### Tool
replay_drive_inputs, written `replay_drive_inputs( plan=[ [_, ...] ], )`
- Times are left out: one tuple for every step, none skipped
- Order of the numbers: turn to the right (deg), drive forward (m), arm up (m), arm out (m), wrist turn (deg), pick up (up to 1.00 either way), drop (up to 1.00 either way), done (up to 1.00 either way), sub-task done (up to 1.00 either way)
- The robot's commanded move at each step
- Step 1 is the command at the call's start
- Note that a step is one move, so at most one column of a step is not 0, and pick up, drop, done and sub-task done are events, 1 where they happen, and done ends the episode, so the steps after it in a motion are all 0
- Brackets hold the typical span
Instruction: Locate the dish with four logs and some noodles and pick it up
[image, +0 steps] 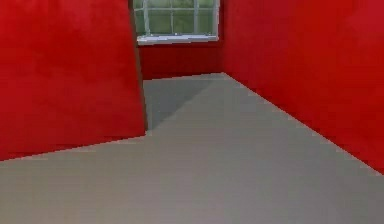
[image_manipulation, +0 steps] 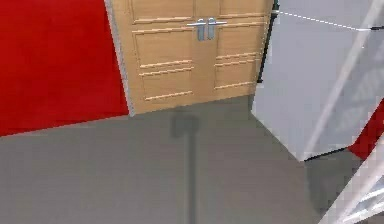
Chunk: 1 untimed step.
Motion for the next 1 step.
replay_drive_inputs(
  plan=[
    [0.0,1.0,0.0,0.0,0.0,0.0,0.0,0.0,0.0]
  ],
)
